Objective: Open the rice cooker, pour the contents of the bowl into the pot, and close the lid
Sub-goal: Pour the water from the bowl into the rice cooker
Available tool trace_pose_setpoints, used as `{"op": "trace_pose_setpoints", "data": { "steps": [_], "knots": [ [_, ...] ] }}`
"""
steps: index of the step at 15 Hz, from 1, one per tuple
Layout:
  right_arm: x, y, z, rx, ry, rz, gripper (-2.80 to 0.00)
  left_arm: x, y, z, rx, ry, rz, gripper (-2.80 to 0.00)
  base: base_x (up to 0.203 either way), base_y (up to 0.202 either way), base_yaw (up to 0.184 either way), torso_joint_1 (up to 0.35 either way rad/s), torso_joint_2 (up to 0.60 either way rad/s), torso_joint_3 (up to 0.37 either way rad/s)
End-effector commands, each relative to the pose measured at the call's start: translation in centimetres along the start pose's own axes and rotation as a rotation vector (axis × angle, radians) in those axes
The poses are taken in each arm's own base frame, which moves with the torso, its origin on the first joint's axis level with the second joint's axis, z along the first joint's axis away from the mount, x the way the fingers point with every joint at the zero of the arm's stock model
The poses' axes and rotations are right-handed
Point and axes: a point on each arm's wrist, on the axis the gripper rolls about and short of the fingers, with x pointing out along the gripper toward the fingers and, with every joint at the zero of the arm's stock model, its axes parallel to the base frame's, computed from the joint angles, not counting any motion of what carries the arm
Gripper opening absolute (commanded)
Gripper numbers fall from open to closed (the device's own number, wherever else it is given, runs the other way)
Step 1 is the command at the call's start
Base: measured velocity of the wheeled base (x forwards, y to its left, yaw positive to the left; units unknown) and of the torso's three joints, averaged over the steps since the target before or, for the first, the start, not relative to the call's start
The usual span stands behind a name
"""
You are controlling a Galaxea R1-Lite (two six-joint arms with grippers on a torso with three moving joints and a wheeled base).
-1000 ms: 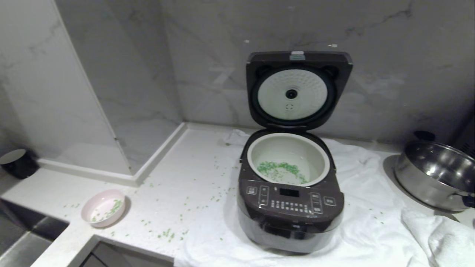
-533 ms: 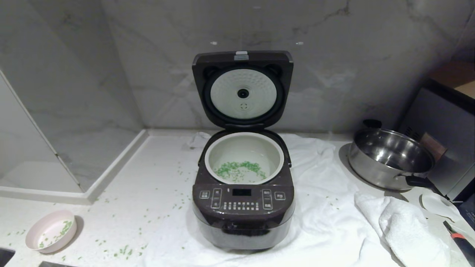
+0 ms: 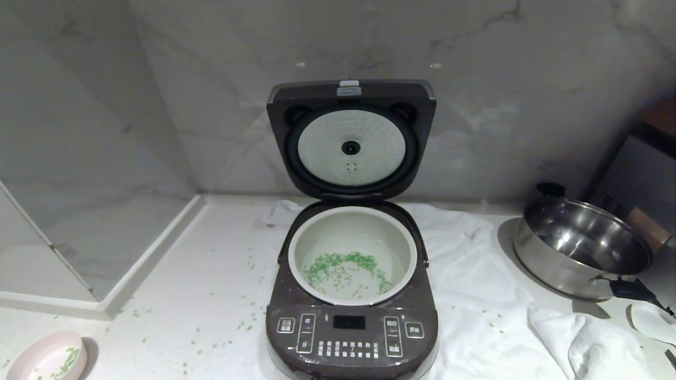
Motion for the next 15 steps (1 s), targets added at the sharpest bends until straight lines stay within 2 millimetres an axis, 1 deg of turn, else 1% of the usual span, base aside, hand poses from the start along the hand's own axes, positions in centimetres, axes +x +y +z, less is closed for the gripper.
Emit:
{"op": "trace_pose_setpoints", "data": {
  "steps": [1, 6, 9, 10, 12, 13, 14, 15],
  "knots": [
    [0.0, 0.0, 0.0, -0.001, 0.000, -0.001, -2.80, 0.0, 0.0, 0.0, 0.001, 0.000, 0.000, -2.80, 0.000, 0.000, 0.000, 0.000, 0.00, 0.000],
    [0.0, 0.0, 0.0, 0.002, 0.000, -0.001, -2.80, 0.0, 0.0, 0.0, -0.023, -0.001, 0.007, -2.80, 0.000, 0.000, 0.000, 0.000, 0.00, 0.000],
    [0.0, 0.0, 0.0, 0.005, 0.000, -0.001, -2.80, -0.1, 0.1, 0.1, -0.040, 0.046, 0.031, -2.80, 0.000, 0.000, 0.000, 0.000, 0.00, 0.000],
    [0.0, 0.0, 0.0, 0.005, 0.000, -0.001, -2.80, -0.2, 0.1, 0.8, -0.043, 0.045, 0.038, -2.80, 0.000, 0.000, 0.000, 0.000, 0.00, 0.000],
    [0.0, 0.0, 0.0, 0.005, 0.000, -0.001, -2.80, 0.2, 0.5, 4.6, -0.111, 0.050, 0.077, -2.80, 0.000, 0.000, 0.000, 0.000, 0.00, 0.000],
    [0.0, 0.0, 0.0, 0.005, 0.000, -0.001, -2.80, 0.9, 0.8, 6.7, -0.151, 0.080, 0.094, -2.80, 0.000, 0.000, 0.000, 0.000, 0.00, 0.000],
    [0.0, 0.0, 0.0, 0.005, 0.000, -0.001, -2.80, 2.3, 1.0, 8.4, -0.177, 0.140, 0.118, -2.80, 0.000, 0.000, 0.000, 0.000, 0.00, 0.000],
    [0.0, 0.0, 0.0, 0.005, 0.000, -0.001, -2.80, 3.9, 1.2, 9.7, -0.191, 0.225, 0.155, -2.80, 0.000, 0.000, 0.000, 0.000, 0.00, 0.000]
  ]
}}
